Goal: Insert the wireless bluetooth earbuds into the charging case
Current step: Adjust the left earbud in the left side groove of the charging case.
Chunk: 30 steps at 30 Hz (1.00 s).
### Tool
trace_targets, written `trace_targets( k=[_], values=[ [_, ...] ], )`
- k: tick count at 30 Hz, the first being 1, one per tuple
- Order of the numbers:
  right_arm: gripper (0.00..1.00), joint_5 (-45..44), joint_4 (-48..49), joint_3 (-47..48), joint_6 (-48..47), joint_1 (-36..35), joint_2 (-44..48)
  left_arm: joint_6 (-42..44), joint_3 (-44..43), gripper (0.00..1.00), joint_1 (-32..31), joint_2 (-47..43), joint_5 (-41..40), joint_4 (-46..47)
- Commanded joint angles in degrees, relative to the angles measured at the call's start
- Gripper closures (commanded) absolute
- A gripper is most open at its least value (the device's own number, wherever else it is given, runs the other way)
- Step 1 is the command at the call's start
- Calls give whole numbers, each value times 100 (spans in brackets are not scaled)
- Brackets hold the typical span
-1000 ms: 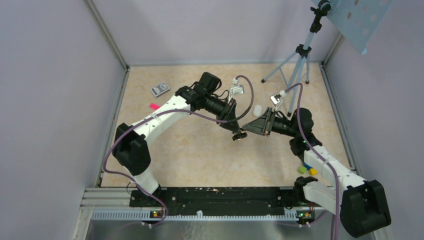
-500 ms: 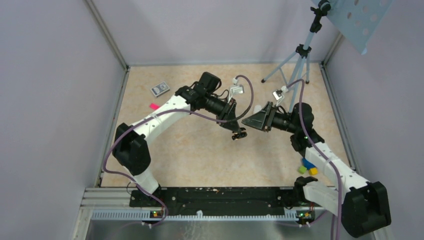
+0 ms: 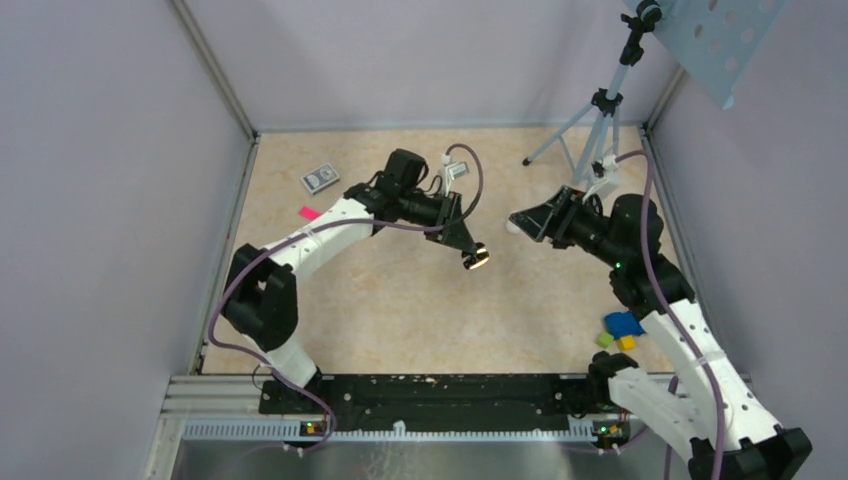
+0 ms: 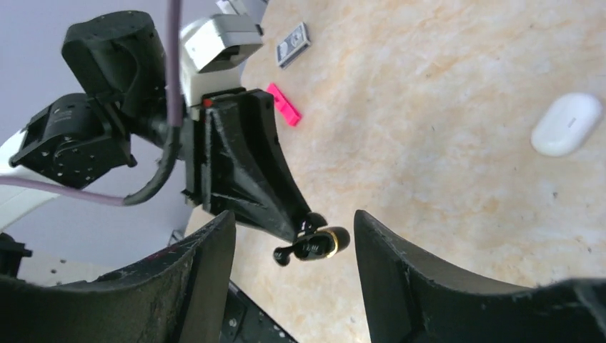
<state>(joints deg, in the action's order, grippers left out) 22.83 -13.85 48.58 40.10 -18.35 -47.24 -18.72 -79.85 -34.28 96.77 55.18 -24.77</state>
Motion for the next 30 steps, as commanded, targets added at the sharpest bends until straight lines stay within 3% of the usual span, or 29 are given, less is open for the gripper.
trace_targets(
  k=[1,4,8,12,23,30],
  values=[
    [42,-1115,-826,346,-645,-711,184,-2122,1018,100,-20,-567,-705,1761],
    [45,-1812,-824,446,-948,-1785,85,-2879,1538,100,-14,-866,-1022,2559],
    [46,-3060,-1245,789,-1297,-3164,-405,-3310,1664,100,60,-1004,-1233,2682],
    [46,-4023,-1590,980,-1416,-4010,-931,-3501,1706,100,126,-1120,-1193,2801],
    [45,-5041,-1871,1436,-1220,-4272,-1528,-3410,1701,100,182,-1212,-1228,2691],
    [46,-5192,-2072,1589,-1124,-4227,-1780,-3343,1678,100,208,-1226,-1196,2715]
  ],
)
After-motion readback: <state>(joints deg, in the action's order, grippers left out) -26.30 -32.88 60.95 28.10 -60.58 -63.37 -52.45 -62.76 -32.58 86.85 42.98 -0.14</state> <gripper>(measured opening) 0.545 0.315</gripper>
